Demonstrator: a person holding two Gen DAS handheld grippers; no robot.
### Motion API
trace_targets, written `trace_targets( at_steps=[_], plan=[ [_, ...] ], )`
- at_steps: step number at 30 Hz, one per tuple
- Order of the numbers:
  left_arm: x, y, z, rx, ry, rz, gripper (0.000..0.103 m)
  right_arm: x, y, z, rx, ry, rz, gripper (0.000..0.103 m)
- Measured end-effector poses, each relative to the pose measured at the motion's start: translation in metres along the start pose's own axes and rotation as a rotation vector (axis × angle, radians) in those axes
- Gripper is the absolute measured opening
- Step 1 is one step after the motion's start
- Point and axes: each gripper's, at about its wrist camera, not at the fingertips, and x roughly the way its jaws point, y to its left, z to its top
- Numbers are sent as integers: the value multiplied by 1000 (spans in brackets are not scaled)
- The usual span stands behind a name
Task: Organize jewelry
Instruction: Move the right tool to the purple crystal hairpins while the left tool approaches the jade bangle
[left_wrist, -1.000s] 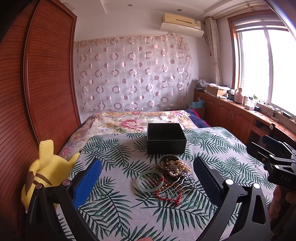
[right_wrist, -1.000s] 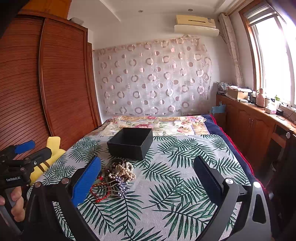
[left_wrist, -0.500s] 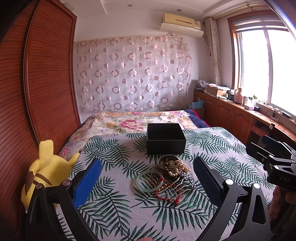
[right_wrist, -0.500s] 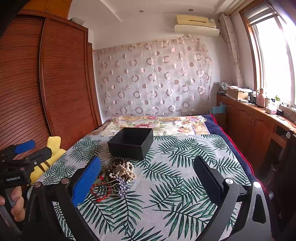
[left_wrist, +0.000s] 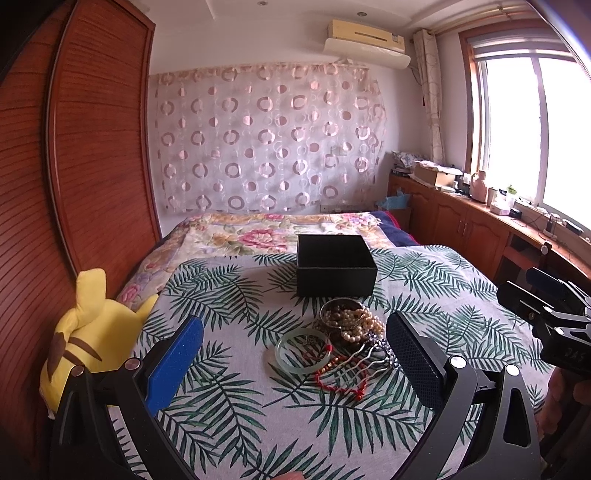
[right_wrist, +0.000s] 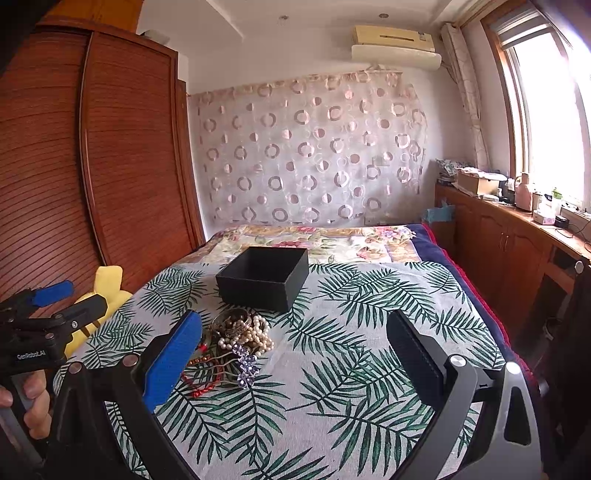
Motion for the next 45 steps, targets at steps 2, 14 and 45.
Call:
trace_targets(
  at_steps=[2, 14, 45],
  plan=[
    [2, 3, -2, -3, 8, 1, 96, 2, -1, -2, -1, 3, 5, 101],
    [38, 36, -24, -14, 104, -33, 96, 30, 12, -19, -60, 83, 103, 85],
    [162, 27, -40, -6, 426, -282, 82, 81, 7, -50, -126, 291, 177, 66]
  ],
)
